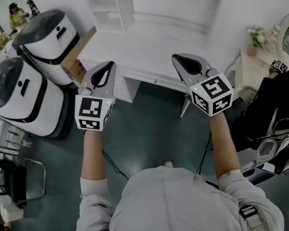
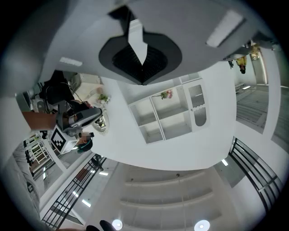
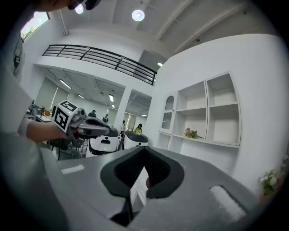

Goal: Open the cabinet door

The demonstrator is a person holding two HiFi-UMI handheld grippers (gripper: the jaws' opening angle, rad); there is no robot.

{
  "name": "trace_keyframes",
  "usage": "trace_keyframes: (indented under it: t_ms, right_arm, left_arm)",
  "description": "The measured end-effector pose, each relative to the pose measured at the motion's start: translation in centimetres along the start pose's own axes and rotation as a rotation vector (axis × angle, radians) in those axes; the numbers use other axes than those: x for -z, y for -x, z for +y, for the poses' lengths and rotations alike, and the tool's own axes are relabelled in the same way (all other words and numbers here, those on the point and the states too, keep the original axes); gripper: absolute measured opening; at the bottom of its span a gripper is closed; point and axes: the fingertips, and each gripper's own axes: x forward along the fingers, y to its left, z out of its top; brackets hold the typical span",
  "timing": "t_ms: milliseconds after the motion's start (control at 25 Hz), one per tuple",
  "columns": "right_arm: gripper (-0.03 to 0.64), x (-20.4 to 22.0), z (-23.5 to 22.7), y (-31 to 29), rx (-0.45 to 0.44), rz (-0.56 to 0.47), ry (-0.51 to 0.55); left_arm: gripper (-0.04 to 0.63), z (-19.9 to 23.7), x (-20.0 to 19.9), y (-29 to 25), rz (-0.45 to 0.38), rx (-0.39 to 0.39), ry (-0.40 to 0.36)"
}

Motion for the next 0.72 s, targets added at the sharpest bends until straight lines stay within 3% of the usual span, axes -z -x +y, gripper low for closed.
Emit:
trace_keyframes:
  t_ms: [240, 480, 720]
  right_arm:
    - [0.002, -0.5, -2.0, 0.6, 0.010, -0.057, -0.081]
    - [0.002, -0.8, -3.8, 0.2, 0.021, -0.086, -0.075]
    - [0.002, 0.6, -5.7, -0.1, -0.014, -0.050, -0.039]
  left_arm:
    - [0.018, -0.4, -0.4, -1.1, -0.007, -0.010, -0.002]
    - [0.018, -0.6, -0.6, -2.4, 0.010, -0.036, 0.012]
    - [0.018, -0.8, -0.8, -4.5, 0.024, -0.079, 0.033]
